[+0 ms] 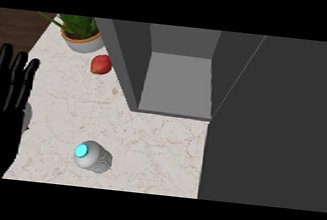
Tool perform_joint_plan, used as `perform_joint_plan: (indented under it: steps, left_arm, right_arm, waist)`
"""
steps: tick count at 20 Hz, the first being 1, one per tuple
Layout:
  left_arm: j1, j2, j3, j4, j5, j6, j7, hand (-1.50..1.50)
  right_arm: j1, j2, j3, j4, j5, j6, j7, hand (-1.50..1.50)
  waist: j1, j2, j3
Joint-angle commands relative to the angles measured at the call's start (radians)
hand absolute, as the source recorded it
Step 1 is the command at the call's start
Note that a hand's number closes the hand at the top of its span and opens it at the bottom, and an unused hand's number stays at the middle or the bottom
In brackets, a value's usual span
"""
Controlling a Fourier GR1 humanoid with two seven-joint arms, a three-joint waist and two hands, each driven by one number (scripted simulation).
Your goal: Pick up the bottled water, place it into the cabinet and close the cabinet
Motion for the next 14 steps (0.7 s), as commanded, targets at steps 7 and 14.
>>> perform_joint_plan:
  steps: [7,14]
  left_arm:
    - [0.329,-0.062,-0.136,-0.213,0.059,0.123,0.128,-1.50]
    - [0.664,-0.064,-0.374,-0.396,0.029,0.152,0.032,-1.50]
  right_arm:
    - [0.212,0.014,0.087,-0.088,-0.132,0.123,0.059,-1.50]
    - [0.442,-0.034,0.066,-0.312,-0.235,0.198,0.095,-1.50]
  waist:
    - [-0.013,0.030,-0.003]
    - [-0.022,0.027,-0.002]
